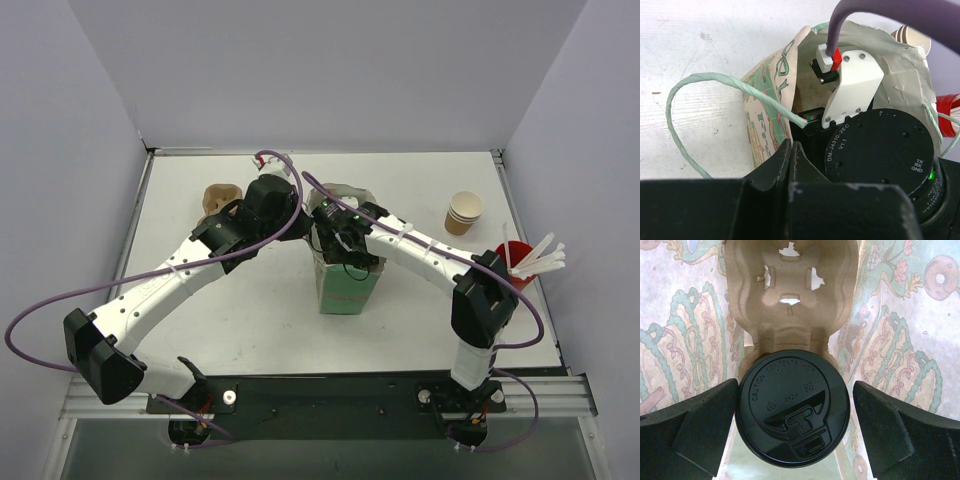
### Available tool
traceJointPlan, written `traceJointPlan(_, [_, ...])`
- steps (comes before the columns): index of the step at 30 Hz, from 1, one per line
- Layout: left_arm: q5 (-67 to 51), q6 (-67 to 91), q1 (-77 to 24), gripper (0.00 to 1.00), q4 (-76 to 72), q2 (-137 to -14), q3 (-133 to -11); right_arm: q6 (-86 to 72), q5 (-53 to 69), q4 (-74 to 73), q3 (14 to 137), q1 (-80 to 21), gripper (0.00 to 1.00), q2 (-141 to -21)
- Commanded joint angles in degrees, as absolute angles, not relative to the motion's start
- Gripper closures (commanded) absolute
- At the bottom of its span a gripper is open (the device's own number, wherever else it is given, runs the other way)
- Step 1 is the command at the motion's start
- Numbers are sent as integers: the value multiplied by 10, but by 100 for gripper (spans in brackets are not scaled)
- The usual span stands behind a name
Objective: Pack the takeout coffee
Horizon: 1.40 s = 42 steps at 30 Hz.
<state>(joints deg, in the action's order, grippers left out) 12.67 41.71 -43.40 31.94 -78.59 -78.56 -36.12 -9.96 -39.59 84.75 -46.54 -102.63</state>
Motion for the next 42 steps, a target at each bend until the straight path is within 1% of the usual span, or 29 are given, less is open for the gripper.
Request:
traceJointPlan(1, [149,414,-426,100,286,-779,-787,-353,-111,-425,843,-470,8,-998])
traceJointPlan(19, [160,417,-425,100,285,-766,-774,-346,-84,-425,865,-461,8,-974])
traceJointPlan(23, [158,414,-426,100,286,-766,-778,-343,-73,-446,886,-461,8,-991])
traceJointPlan(25, [157,415,-425,100,284,-767,-778,-338,-97,-462,911,-473,8,-998])
traceJointPlan(42, [159,420,-422,100,291,-758,-769,-330,-85,-463,916,-468,8,-1002])
